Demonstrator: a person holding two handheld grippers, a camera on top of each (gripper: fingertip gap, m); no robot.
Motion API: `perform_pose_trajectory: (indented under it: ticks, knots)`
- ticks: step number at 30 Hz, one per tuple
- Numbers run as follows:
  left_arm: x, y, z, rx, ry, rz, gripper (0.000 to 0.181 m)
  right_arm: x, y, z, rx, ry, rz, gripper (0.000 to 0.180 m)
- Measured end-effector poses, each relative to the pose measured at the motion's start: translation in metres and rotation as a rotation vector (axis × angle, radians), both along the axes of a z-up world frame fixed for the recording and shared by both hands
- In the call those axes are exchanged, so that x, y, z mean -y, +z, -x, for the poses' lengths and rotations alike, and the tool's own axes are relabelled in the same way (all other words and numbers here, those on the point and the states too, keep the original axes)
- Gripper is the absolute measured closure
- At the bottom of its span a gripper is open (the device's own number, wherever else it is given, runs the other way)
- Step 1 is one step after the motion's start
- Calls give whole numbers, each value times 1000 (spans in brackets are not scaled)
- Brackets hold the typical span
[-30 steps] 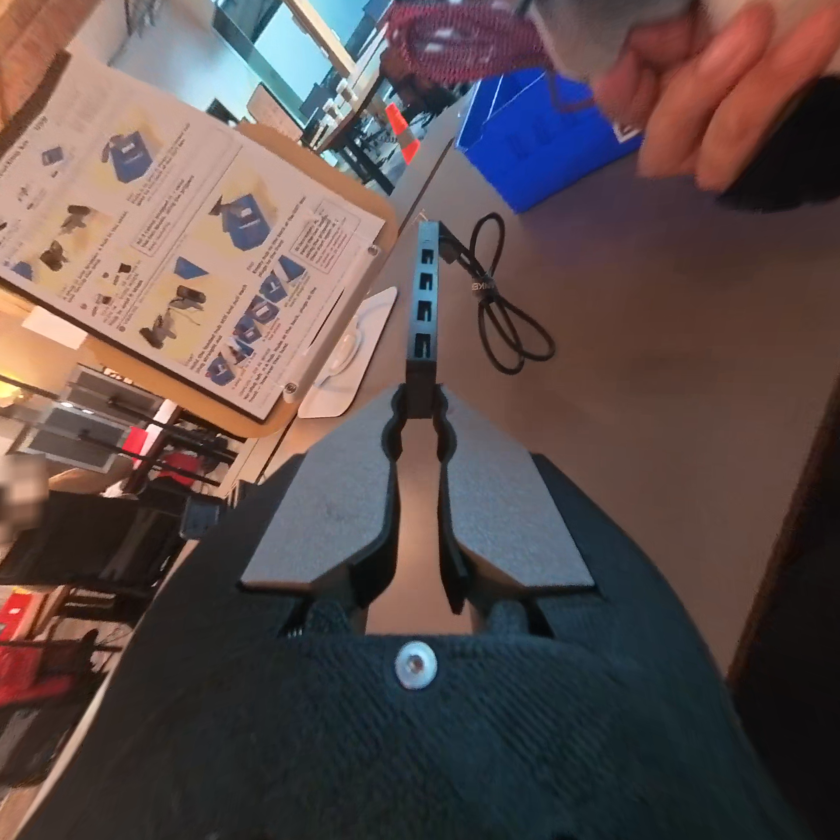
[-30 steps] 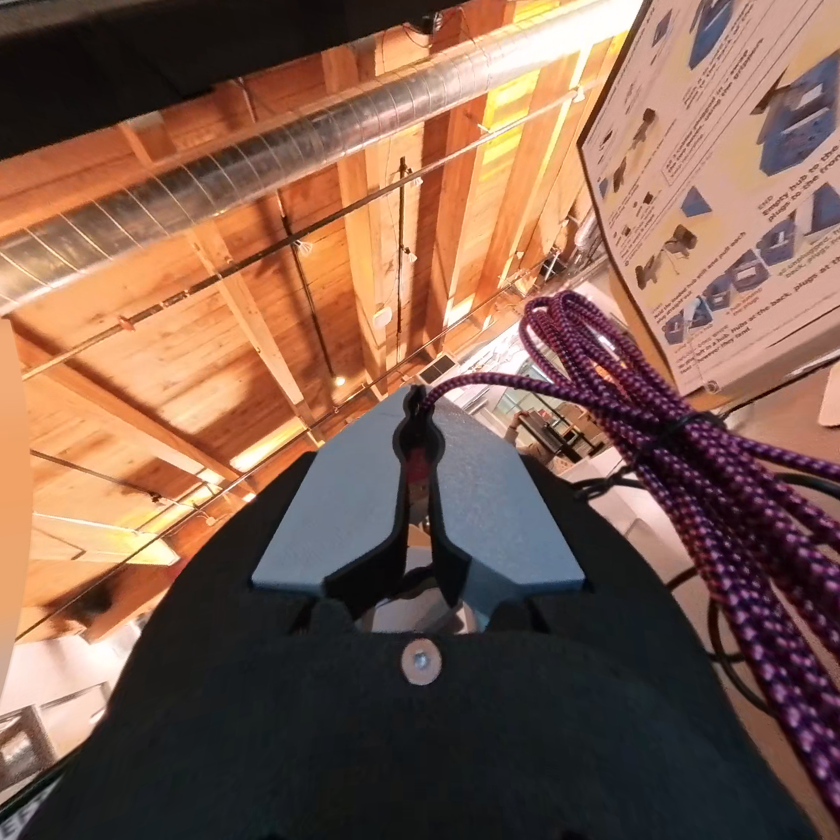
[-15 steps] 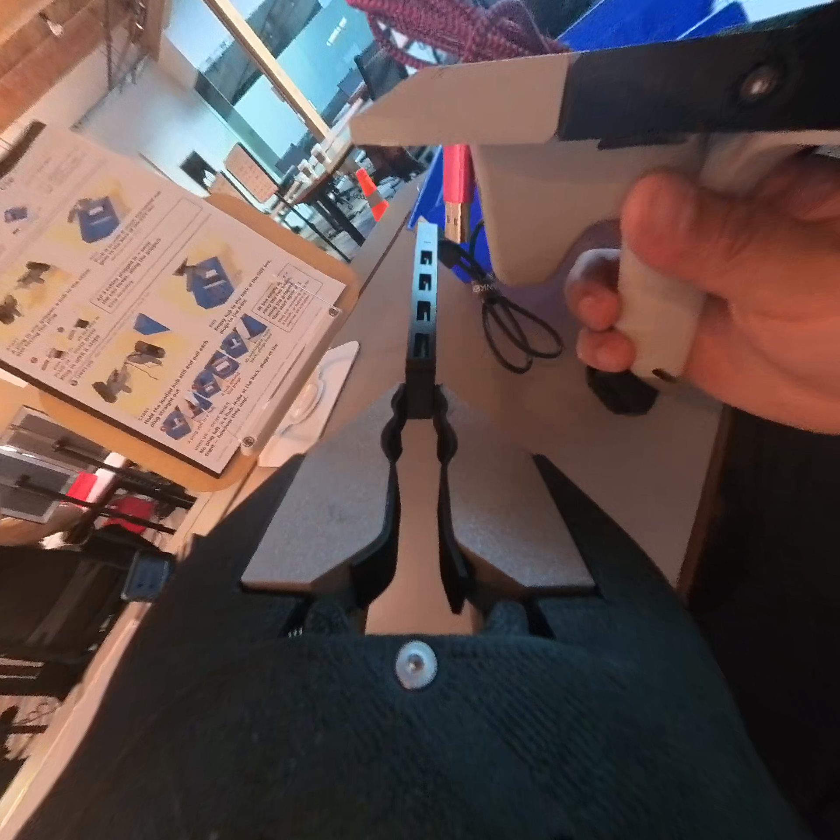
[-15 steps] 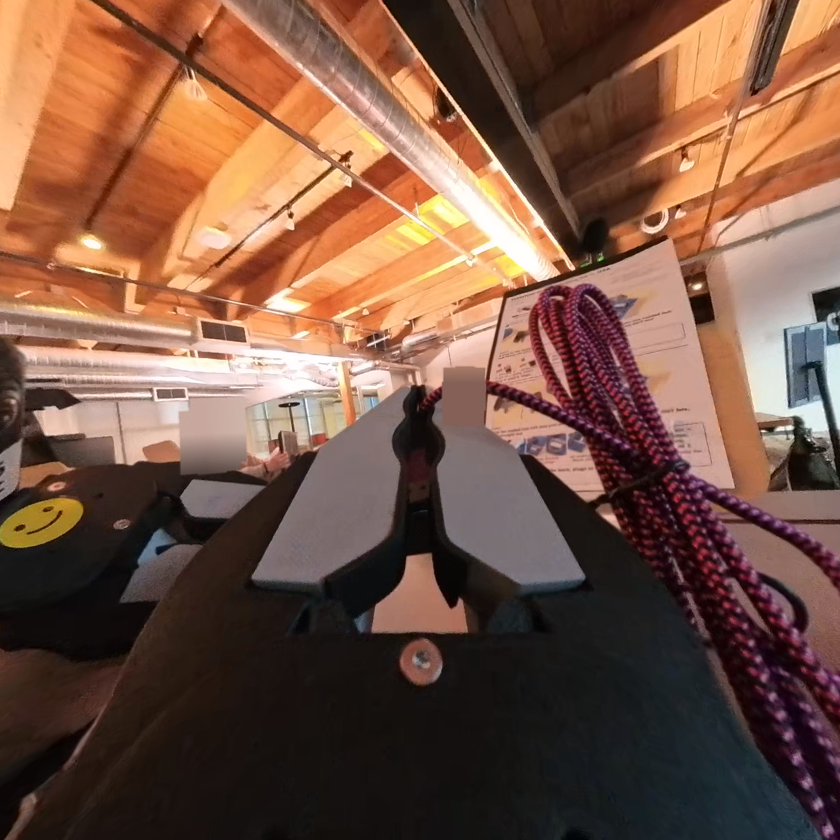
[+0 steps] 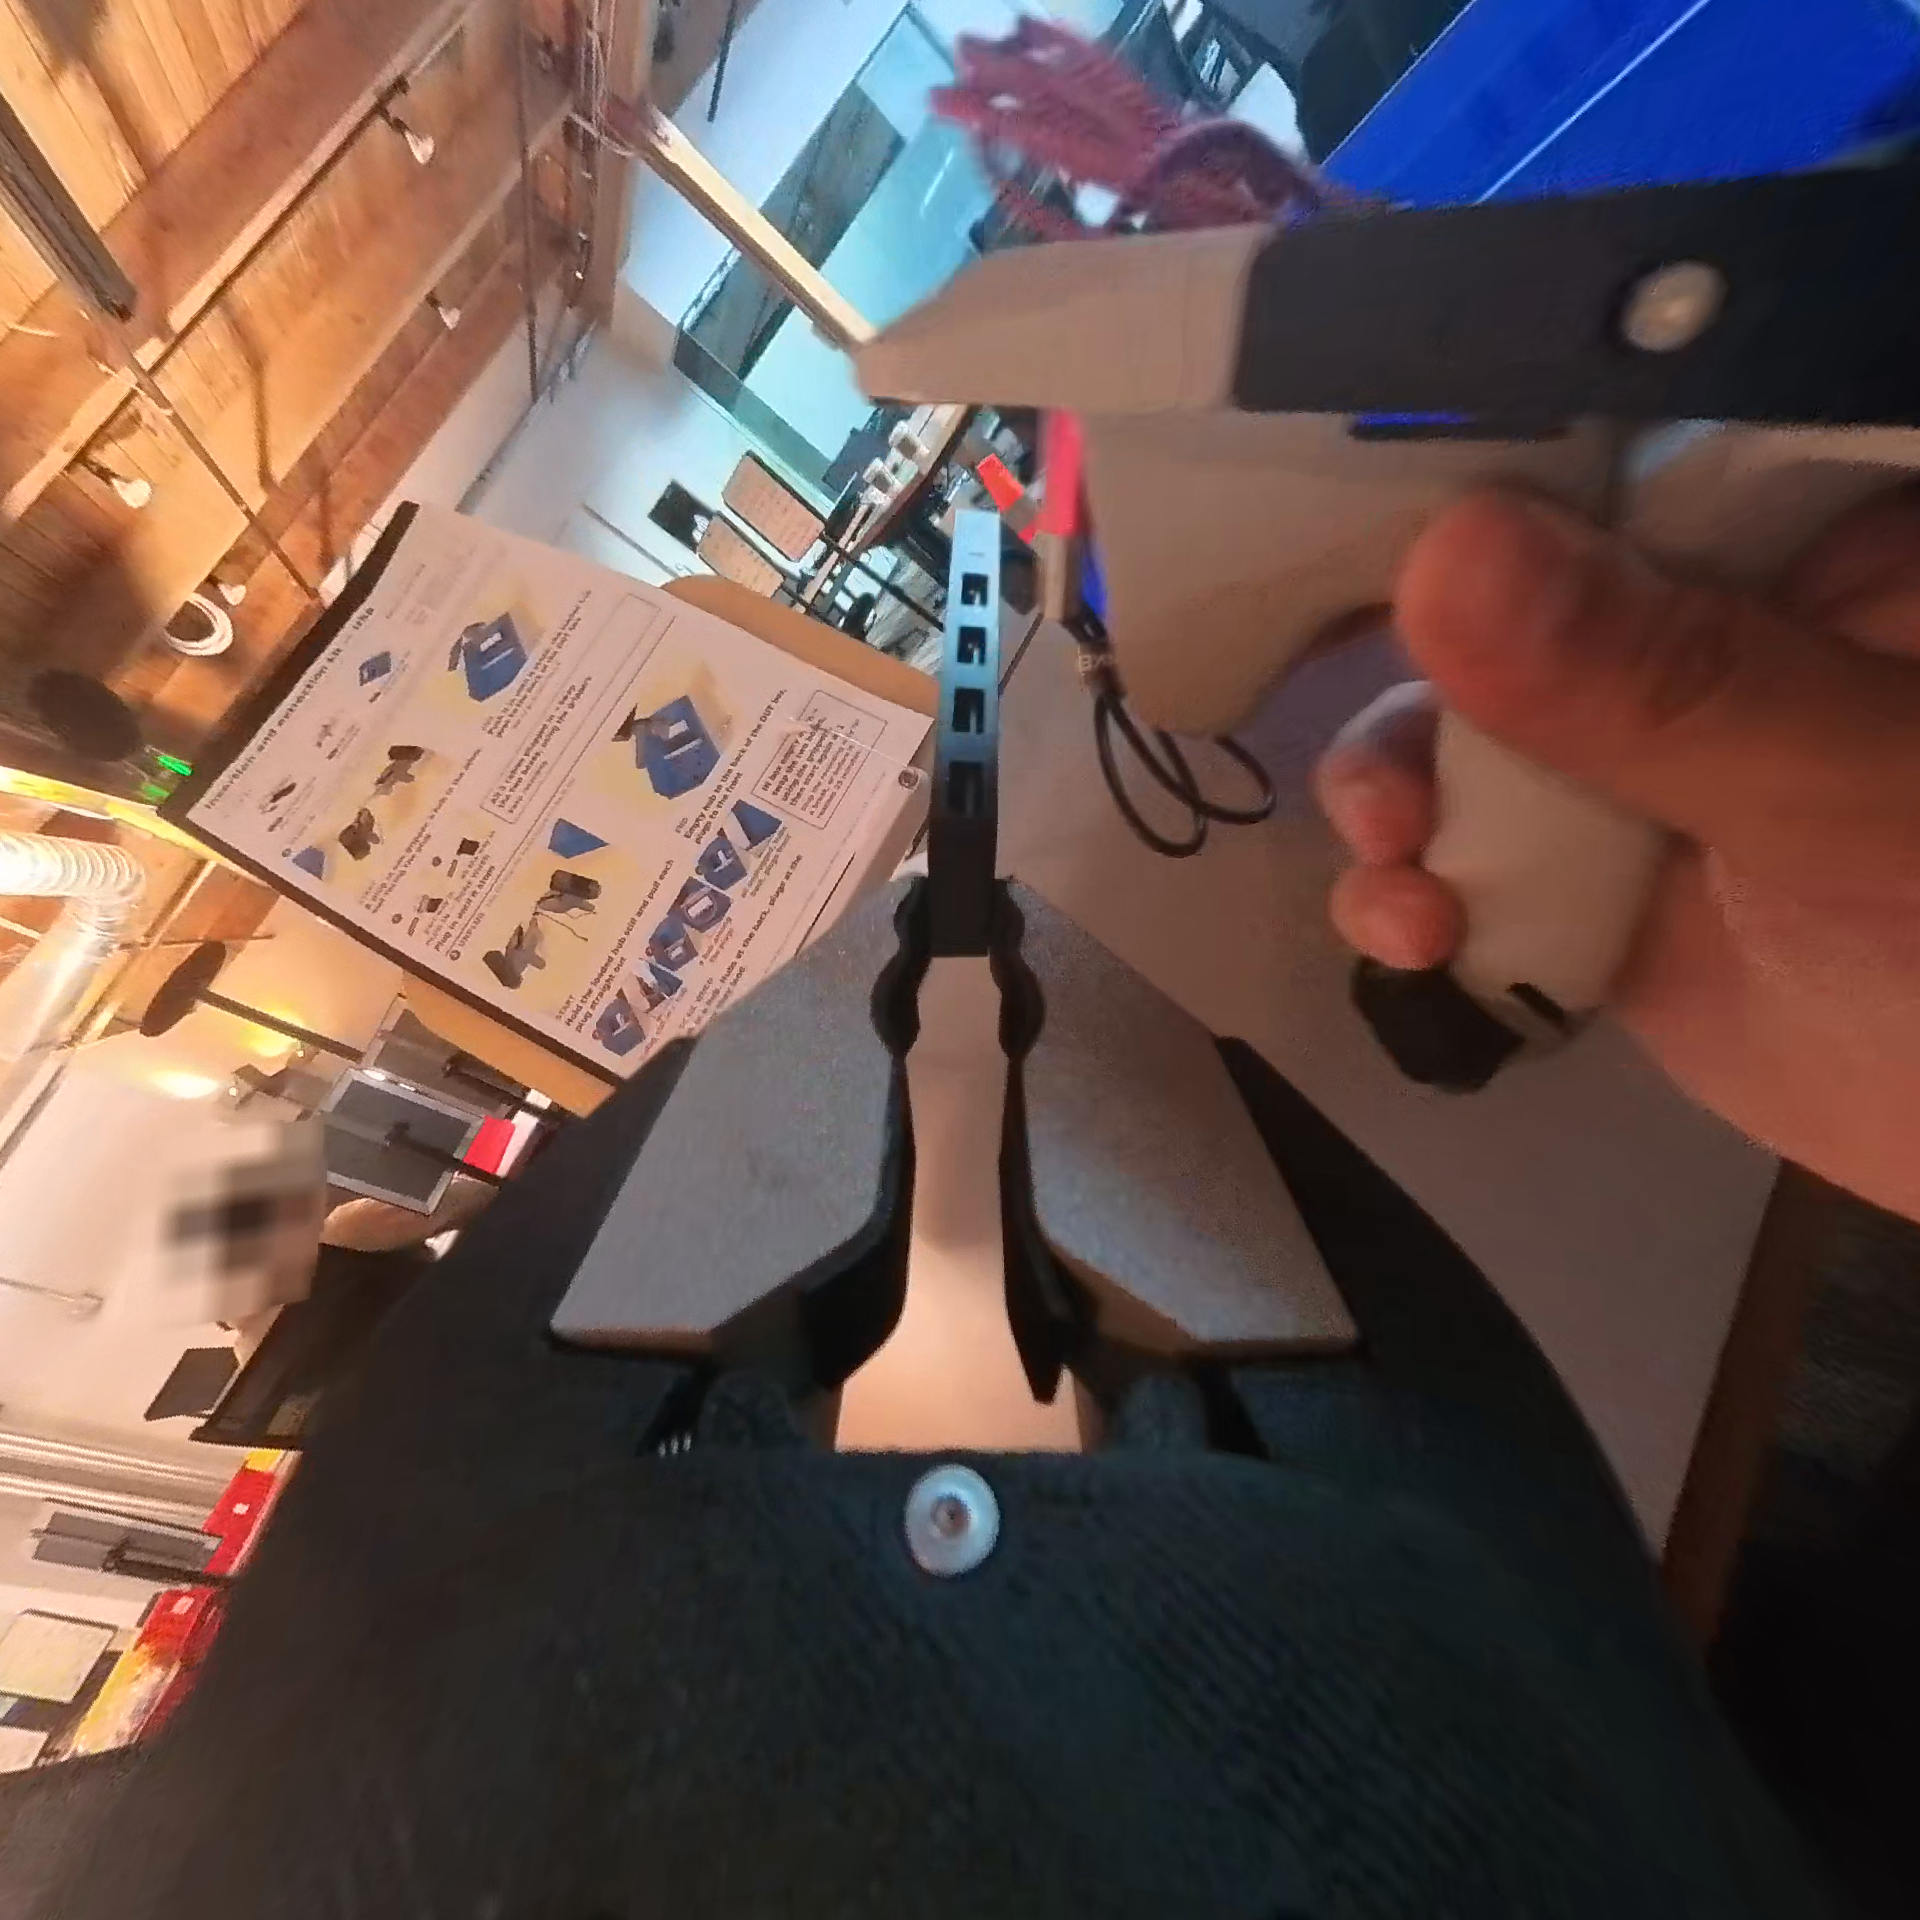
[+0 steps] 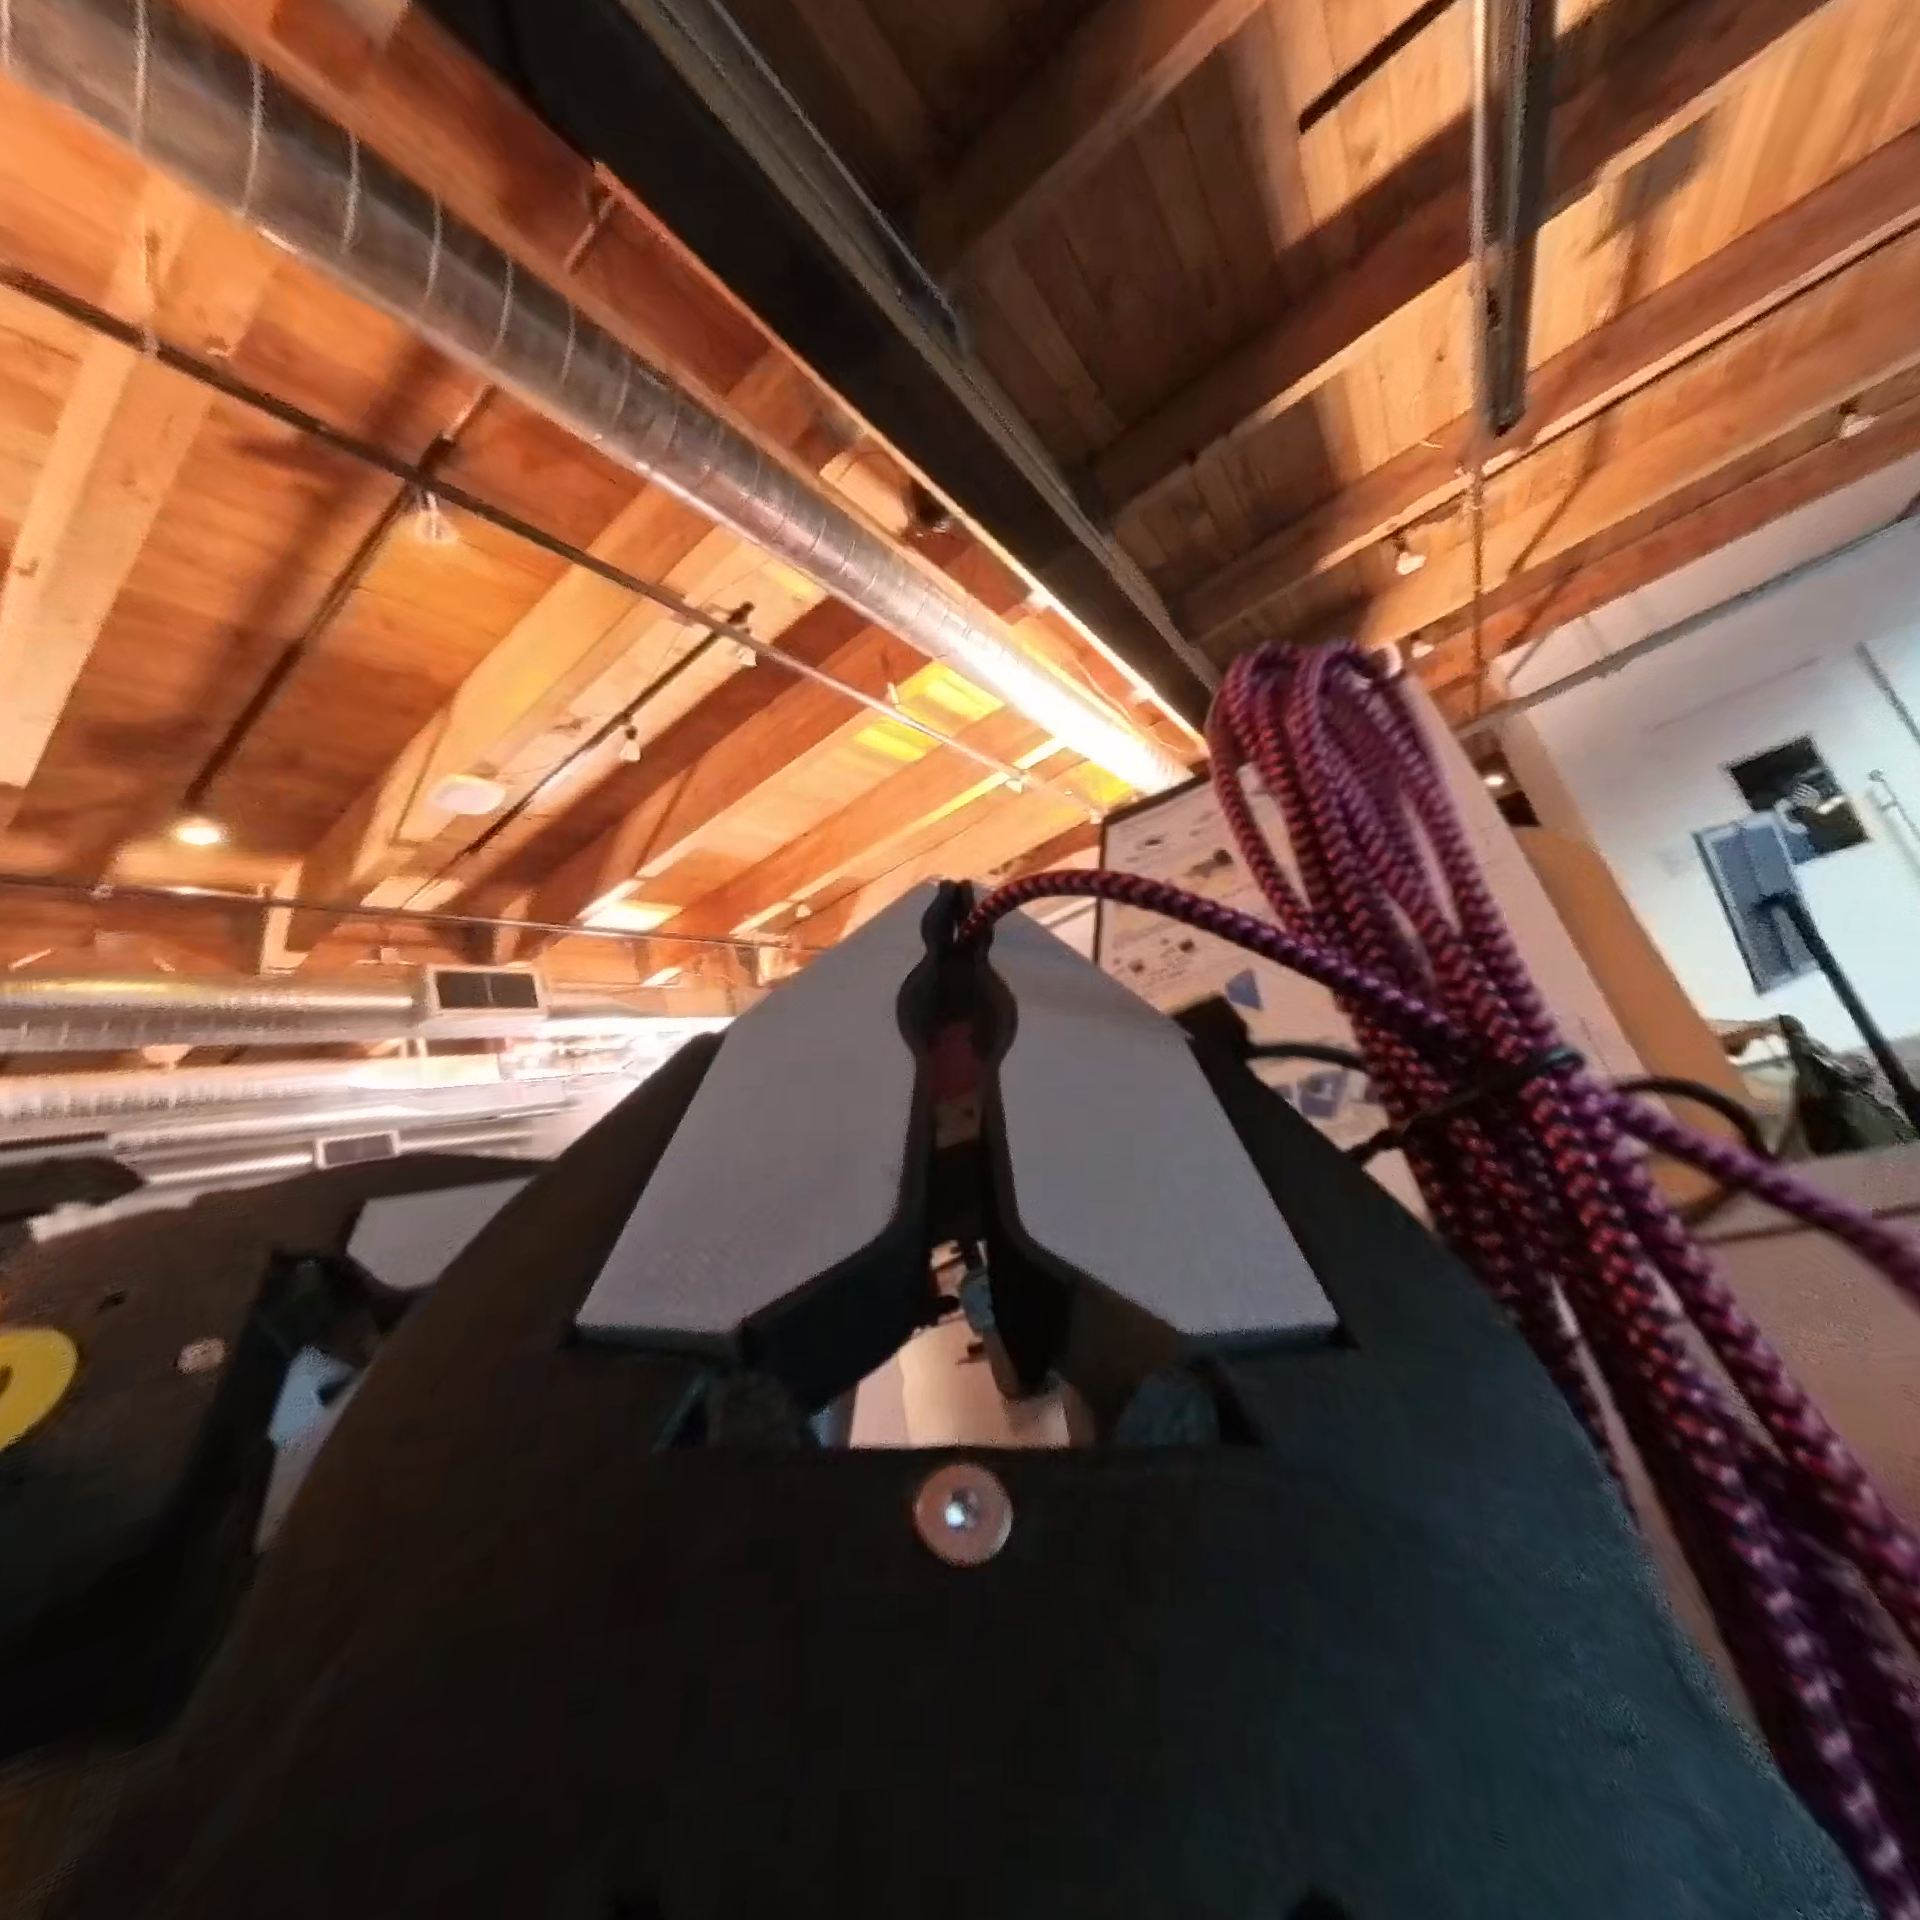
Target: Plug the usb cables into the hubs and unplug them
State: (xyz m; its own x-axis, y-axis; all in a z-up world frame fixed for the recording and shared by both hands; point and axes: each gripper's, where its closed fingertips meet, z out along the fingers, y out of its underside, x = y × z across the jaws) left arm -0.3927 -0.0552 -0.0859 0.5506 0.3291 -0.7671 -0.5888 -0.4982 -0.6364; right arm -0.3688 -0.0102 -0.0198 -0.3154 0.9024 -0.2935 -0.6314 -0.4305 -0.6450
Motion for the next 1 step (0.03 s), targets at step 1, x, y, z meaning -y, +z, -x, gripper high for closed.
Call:
perform_pose_trajectory:
  ticks: [1]
  knots:
    - [0, -1, 1, 3, 0, 2, 172, -2, -8, 0, 11, -8, -1, 180]
